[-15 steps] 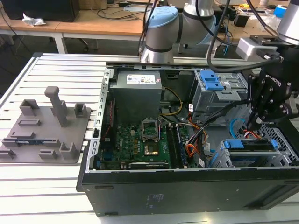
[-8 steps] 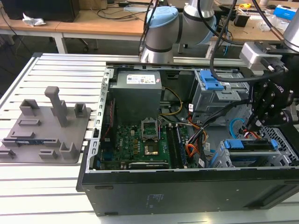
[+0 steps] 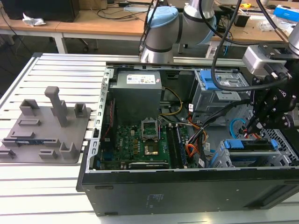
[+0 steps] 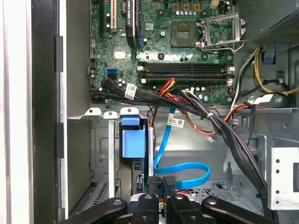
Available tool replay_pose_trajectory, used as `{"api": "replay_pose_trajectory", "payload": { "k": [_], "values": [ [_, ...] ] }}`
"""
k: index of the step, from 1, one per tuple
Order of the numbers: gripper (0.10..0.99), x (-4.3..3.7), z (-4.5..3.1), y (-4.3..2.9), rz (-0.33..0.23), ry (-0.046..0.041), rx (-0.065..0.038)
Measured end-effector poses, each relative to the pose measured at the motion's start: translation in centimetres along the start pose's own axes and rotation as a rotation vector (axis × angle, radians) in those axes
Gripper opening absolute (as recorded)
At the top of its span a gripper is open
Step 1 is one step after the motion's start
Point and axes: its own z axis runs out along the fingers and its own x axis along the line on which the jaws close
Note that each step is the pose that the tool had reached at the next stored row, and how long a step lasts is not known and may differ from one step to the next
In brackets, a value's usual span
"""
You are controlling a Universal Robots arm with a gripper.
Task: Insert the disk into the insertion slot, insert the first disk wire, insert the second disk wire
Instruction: 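Insert the second disk wire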
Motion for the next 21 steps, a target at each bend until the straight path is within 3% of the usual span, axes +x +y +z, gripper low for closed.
{"api": "replay_pose_trajectory", "payload": {
  "k": [8, 21],
  "values": [
    [0.161, 0.95, 0.07, -0.31, 0.018, -0.0003, 0.0],
    [0.161, 1.34, 0.39, -0.32, 0.047, -0.0004, 0.0]
  ]
}}
